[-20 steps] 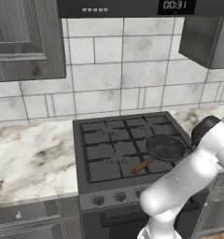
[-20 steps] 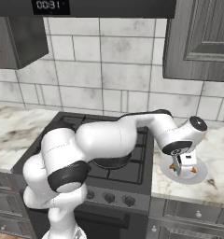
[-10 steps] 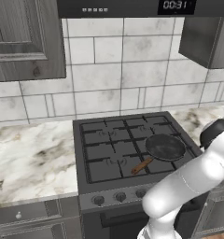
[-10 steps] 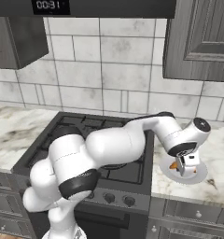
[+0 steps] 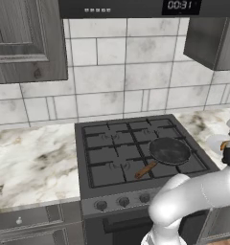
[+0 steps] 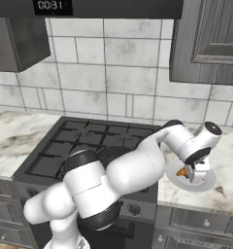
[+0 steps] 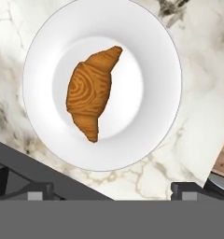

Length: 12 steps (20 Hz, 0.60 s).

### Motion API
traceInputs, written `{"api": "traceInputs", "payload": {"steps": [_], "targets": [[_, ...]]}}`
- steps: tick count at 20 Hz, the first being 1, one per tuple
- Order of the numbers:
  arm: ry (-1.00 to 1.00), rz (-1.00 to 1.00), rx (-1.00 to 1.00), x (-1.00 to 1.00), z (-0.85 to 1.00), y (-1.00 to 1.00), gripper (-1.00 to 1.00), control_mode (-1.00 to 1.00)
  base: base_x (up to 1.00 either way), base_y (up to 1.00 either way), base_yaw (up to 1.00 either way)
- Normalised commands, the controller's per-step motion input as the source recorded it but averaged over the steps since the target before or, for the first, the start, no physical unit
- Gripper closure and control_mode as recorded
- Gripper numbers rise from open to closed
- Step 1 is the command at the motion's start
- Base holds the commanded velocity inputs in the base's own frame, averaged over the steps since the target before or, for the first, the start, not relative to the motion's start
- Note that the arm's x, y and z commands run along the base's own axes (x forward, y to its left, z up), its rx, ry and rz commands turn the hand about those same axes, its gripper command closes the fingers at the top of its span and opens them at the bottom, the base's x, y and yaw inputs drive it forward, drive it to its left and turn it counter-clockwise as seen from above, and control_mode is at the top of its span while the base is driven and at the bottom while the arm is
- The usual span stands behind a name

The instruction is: Pick the croissant and place it on the pan. Then turn on the stove to warm the croissant.

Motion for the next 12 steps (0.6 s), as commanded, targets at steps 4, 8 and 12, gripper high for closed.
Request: {"api": "traceInputs", "payload": {"steps": [4, 8, 12], "targets": [[0.04, 0.00, 0.00, 0.01, -0.24, 0.00, -1.00, -1.00, 0.00, 0.00, 0.00], [0.02, 0.00, 0.00, 0.05, -0.14, 0.00, -1.00, -1.00, 0.00, 0.00, 0.00], [0.00, 0.00, 0.00, 0.07, -0.07, 0.00, -1.00, -1.00, 0.00, 0.00, 0.00]]}}
